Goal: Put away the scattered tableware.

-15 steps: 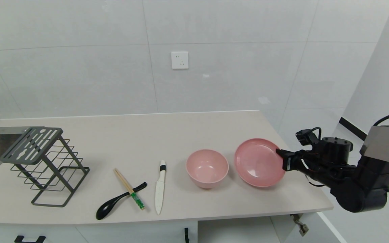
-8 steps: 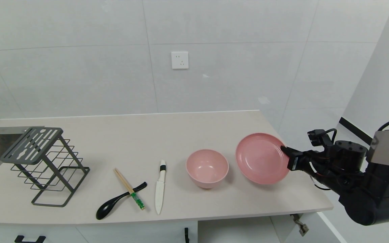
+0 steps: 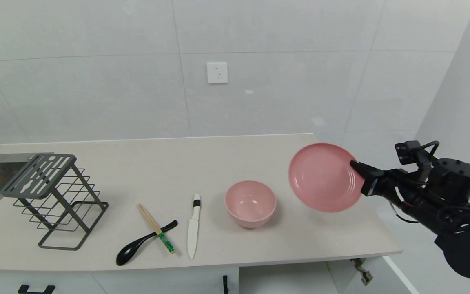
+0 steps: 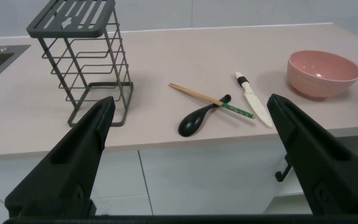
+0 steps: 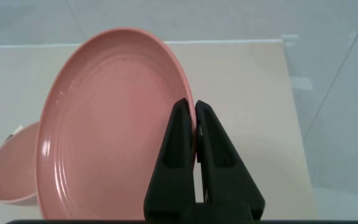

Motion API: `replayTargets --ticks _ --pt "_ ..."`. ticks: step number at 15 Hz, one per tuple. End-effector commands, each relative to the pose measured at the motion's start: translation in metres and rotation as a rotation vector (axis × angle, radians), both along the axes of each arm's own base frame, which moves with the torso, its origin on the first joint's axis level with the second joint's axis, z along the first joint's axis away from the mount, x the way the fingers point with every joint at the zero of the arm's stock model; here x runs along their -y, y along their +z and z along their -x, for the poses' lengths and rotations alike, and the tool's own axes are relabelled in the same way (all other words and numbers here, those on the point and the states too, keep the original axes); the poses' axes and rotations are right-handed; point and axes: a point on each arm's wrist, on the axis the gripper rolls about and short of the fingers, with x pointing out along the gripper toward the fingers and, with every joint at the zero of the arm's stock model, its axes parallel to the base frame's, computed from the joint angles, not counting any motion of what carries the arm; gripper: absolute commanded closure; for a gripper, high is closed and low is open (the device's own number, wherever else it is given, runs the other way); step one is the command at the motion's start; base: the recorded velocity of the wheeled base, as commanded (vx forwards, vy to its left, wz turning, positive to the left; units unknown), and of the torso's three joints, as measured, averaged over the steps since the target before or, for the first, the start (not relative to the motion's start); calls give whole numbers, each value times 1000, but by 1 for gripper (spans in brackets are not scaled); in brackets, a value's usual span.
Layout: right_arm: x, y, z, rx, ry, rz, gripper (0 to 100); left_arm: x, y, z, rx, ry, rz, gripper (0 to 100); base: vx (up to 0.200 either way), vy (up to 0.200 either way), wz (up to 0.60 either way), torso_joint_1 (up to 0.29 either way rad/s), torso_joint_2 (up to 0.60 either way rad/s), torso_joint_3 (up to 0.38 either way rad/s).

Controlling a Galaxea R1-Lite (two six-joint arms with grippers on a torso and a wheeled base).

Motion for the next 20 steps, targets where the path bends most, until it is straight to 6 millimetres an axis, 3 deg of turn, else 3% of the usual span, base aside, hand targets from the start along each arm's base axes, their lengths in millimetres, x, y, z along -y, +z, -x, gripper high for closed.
replayTargets --ticks 1,5,10,11,12,17,20 --pt "3 34 11 115 -4 -10 100 0 0 0 0 -1 -6 0 0 0 0 0 0 0" --pt "4 60 27 204 -4 -16 100 0 1 0 10 17 -28 0 0 0 0 0 0 0" --pt "5 61 27 208 -7 -12 100 0 7 0 72 12 -43 0 0 0 0 0 0 0" --pt "9 61 27 211 -21 -8 100 0 34 5 315 13 -12 0 0 0 0 0 0 0" --pt "9 60 26 208 -12 -8 100 0 49 5 351 -7 -2 0 0 0 0 0 0 0" --pt "7 55 31 180 16 -4 100 2 73 0 54 -328 1 0 0 0 0 0 0 0" --pt "7 55 33 179 16 -3 100 7 88 -19 -80 -472 18 0 0 0 0 0 0 0"
